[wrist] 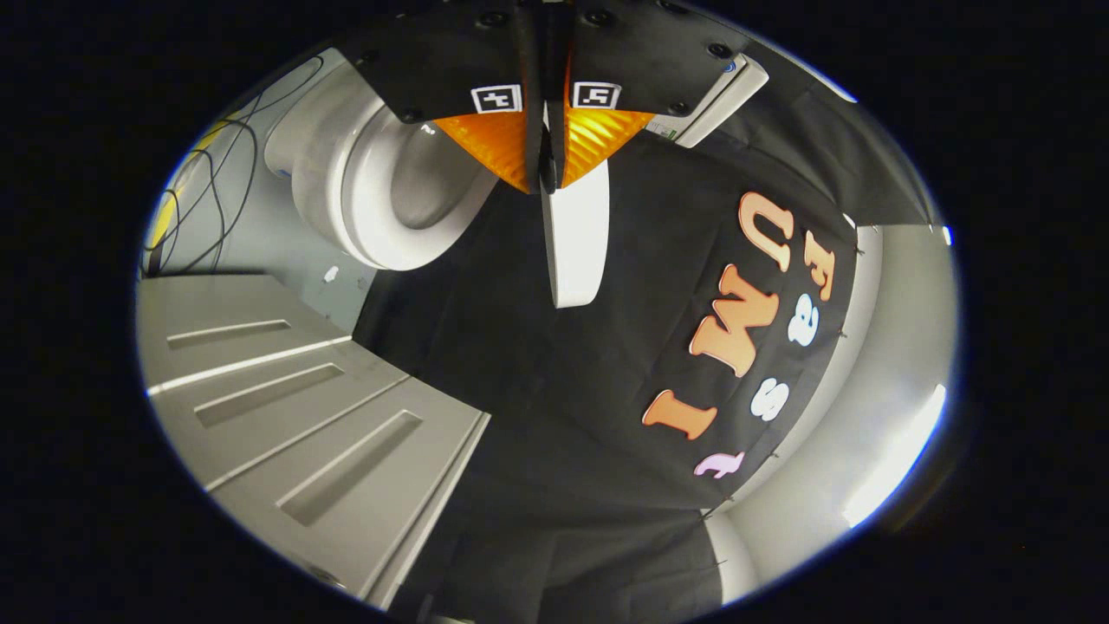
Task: Open the toilet lid.
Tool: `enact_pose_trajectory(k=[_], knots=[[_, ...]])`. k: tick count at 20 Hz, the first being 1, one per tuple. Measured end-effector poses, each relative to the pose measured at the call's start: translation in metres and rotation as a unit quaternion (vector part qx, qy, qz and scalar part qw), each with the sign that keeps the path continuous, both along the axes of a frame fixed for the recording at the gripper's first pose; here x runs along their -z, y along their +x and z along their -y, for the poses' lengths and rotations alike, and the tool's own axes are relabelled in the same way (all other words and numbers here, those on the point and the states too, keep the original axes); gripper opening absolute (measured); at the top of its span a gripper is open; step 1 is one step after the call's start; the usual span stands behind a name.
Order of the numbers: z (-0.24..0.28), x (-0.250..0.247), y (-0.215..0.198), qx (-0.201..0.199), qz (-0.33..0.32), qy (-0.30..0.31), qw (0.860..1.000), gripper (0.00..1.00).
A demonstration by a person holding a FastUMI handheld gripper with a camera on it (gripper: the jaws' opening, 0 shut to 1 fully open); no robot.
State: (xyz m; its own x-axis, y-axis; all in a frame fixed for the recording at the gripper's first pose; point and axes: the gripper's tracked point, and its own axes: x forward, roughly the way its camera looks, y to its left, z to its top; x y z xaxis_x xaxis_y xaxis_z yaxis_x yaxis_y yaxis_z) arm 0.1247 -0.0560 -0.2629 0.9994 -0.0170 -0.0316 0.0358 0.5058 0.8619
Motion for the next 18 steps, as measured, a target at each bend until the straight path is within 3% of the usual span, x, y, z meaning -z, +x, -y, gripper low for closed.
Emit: enact_pose_trajectory(k=[18], knots=[[-0.068,-0.083,0.003,-0.023,0.009,-0.116,0.993,0.08]])
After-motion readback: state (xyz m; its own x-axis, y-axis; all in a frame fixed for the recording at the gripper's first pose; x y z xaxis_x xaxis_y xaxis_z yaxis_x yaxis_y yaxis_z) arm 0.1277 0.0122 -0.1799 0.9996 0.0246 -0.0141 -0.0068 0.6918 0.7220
